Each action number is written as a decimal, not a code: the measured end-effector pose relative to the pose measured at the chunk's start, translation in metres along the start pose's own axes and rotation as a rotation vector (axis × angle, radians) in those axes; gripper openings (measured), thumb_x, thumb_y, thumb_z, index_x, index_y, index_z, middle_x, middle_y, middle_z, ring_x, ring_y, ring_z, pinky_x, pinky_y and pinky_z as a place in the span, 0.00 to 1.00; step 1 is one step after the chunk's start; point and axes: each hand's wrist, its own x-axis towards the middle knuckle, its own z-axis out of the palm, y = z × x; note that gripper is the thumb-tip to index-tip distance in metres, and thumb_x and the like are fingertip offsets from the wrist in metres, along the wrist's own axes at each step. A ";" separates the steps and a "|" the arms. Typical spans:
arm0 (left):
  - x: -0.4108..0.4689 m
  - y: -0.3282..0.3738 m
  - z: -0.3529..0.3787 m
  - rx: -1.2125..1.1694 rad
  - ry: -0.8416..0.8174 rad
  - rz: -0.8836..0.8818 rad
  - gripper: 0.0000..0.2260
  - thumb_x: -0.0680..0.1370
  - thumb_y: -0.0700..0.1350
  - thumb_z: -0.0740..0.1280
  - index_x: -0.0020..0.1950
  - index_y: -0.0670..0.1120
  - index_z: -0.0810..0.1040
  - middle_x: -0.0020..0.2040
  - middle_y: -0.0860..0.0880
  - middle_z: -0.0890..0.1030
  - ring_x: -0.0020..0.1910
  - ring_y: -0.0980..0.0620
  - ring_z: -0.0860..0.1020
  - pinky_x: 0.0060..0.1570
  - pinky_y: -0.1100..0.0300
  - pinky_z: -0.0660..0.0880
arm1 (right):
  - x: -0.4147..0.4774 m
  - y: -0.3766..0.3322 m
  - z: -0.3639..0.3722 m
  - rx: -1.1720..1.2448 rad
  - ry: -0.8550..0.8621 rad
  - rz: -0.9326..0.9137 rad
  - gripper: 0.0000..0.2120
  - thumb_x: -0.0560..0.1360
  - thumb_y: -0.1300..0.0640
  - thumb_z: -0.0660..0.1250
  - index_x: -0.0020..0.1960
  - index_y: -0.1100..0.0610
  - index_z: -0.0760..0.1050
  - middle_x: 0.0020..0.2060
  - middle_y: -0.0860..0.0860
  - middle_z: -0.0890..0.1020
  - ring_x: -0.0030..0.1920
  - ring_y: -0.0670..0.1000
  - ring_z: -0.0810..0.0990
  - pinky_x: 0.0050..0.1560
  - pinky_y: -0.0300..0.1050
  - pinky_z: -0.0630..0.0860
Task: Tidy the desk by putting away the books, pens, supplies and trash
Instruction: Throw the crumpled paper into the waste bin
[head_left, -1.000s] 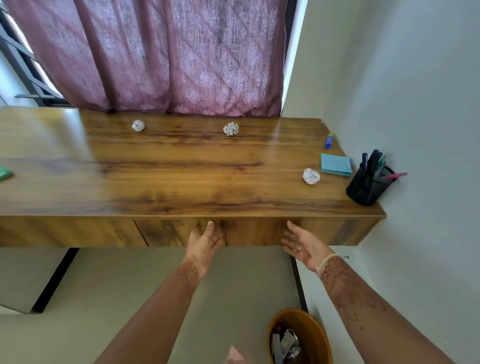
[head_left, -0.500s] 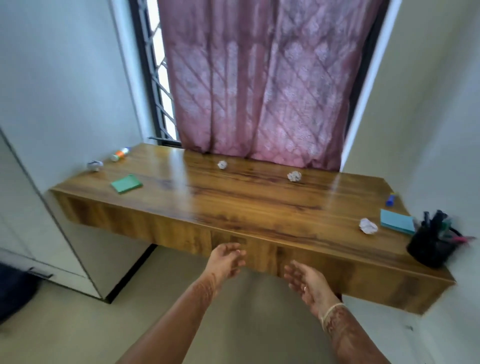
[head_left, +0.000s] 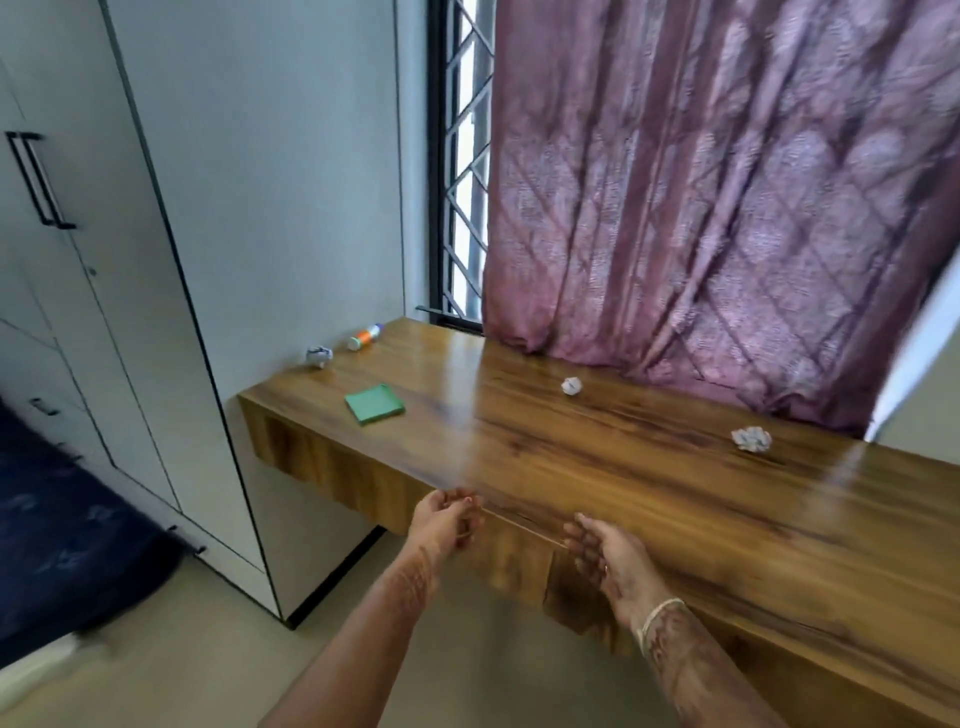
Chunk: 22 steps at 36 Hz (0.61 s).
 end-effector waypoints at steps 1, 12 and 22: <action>0.012 0.008 -0.008 -0.004 0.004 0.007 0.08 0.79 0.39 0.66 0.57 0.43 0.78 0.50 0.45 0.84 0.40 0.52 0.80 0.37 0.59 0.73 | 0.011 -0.003 0.016 -0.008 -0.014 -0.002 0.08 0.78 0.59 0.65 0.56 0.59 0.77 0.44 0.54 0.84 0.40 0.49 0.80 0.34 0.39 0.73; 0.117 0.079 -0.084 -0.057 0.075 0.034 0.07 0.81 0.39 0.62 0.55 0.44 0.78 0.48 0.48 0.84 0.40 0.52 0.81 0.40 0.60 0.76 | 0.111 -0.029 0.177 -0.116 -0.163 -0.019 0.03 0.79 0.60 0.64 0.50 0.55 0.76 0.40 0.51 0.84 0.35 0.47 0.81 0.33 0.39 0.71; 0.185 0.094 -0.126 -0.055 0.190 -0.005 0.06 0.81 0.38 0.61 0.52 0.45 0.78 0.48 0.48 0.84 0.39 0.52 0.80 0.38 0.61 0.75 | 0.177 -0.027 0.263 -0.321 -0.248 -0.077 0.05 0.80 0.62 0.61 0.50 0.55 0.75 0.43 0.51 0.83 0.38 0.46 0.79 0.38 0.39 0.71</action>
